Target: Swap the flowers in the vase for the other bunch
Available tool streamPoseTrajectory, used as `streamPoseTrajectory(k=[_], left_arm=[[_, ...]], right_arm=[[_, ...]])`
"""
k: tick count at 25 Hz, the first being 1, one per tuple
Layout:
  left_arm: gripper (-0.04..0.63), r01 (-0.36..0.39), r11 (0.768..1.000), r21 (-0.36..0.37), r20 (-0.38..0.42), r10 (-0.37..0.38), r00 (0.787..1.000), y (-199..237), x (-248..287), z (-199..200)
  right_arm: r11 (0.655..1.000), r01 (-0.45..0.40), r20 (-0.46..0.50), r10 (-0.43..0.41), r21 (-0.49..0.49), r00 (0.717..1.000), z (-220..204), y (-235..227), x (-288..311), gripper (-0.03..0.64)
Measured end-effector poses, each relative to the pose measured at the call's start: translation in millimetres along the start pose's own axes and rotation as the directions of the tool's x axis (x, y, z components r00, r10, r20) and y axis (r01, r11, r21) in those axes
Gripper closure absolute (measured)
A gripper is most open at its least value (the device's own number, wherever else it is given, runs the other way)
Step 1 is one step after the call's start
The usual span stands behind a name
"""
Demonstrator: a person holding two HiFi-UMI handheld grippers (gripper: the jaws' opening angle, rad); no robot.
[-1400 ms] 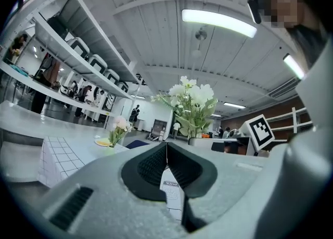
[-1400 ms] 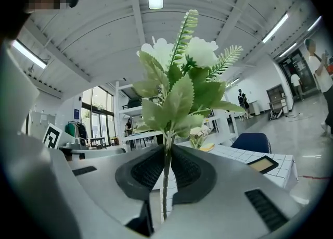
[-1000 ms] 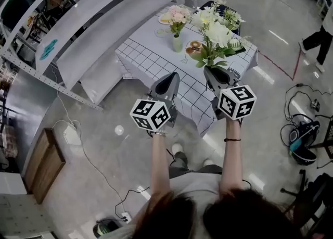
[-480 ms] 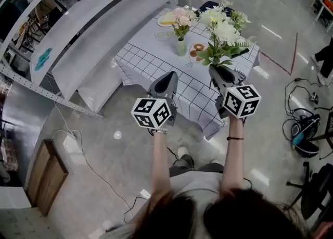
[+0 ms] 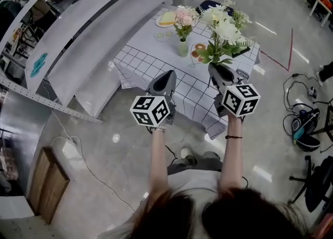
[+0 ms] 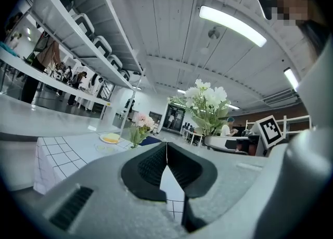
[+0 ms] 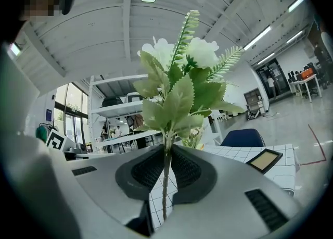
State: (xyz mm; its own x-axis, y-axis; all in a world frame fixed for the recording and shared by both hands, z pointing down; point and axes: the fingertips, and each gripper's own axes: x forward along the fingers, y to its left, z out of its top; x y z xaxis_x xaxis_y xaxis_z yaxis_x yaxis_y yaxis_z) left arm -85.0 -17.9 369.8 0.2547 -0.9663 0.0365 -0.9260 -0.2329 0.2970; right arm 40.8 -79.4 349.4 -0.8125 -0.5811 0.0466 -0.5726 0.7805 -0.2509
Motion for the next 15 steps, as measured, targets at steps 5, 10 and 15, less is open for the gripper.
streamPoseTrajectory(k=[5,10,15], left_arm=[[0.581,0.032,0.999,-0.022,0.005,-0.032,0.999,11,-2,2],[0.581,0.042,0.999,-0.006,0.007,-0.042,0.999,19,0,3],[0.581,0.04,0.999,0.007,-0.01,-0.04,0.999,24,6,2]], right_arm=[[1.0,0.009,0.013,-0.009,0.013,1.0,-2,5,9,0.577],[1.0,0.009,0.019,-0.009,0.017,1.0,-4,7,19,0.577],[1.0,0.006,0.013,-0.006,0.019,1.0,-6,6,27,0.577]])
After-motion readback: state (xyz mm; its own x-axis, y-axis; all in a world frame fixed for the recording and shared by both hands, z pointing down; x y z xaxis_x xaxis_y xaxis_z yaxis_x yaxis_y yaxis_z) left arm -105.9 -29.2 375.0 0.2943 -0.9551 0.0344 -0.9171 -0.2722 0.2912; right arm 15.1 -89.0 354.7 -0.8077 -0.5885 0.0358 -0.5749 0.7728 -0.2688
